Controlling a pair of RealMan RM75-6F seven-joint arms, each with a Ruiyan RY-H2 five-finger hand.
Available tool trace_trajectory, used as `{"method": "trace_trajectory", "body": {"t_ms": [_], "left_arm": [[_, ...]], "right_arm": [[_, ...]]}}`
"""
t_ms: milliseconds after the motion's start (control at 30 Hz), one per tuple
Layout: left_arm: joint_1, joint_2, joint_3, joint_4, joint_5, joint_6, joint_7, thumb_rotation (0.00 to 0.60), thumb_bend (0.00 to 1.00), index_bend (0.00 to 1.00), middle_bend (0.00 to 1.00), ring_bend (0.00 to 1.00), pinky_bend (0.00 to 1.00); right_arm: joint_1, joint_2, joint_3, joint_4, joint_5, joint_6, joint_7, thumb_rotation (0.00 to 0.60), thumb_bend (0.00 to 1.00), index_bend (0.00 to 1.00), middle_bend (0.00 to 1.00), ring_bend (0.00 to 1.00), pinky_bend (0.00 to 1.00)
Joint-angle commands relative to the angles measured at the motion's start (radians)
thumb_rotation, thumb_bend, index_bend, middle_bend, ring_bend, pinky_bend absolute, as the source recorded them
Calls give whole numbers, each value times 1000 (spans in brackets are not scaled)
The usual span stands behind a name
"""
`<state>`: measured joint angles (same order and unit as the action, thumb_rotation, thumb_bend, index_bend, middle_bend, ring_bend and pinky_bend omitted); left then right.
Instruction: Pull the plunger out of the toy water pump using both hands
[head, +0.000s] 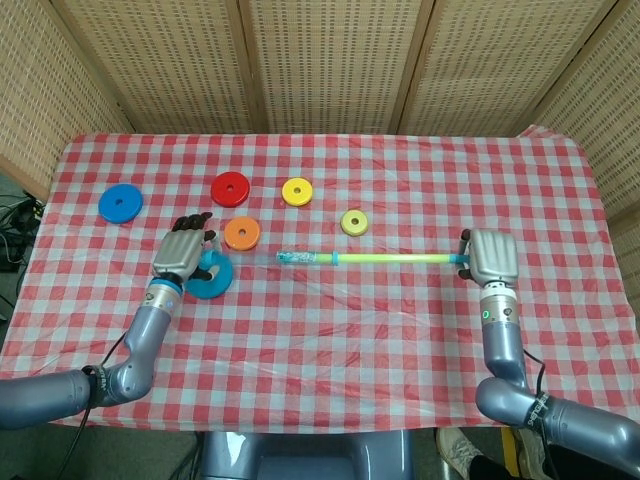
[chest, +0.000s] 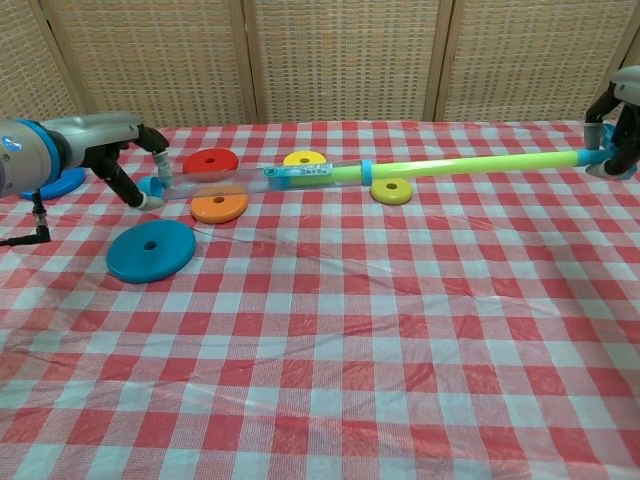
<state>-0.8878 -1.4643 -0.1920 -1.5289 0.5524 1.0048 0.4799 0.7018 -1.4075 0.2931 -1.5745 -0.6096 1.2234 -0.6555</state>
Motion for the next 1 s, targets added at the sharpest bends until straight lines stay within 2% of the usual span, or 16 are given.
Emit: {"method": "trace_trajectory", "body": {"t_ms": [33, 400, 1000], "left_arm": [[18, 14, 10, -8, 10, -3, -14, 600, 377, 520, 0, 0, 0], [74, 35, 38, 26, 49, -18, -54, 600, 377, 522, 0, 0, 0], [102, 36, 42, 60, 69, -41, -53, 600, 377, 522, 0, 0, 0]], "right_arm": [[-2, -2, 2, 12, 6, -6, 7, 600, 538, 800, 1000, 1000, 859], [-9, 2, 11, 61, 20, -24, 27, 600, 537, 800, 1000, 1000, 859], [-24, 20, 10, 94, 21, -43, 44, 600, 537, 799, 1000, 1000, 859]]}}
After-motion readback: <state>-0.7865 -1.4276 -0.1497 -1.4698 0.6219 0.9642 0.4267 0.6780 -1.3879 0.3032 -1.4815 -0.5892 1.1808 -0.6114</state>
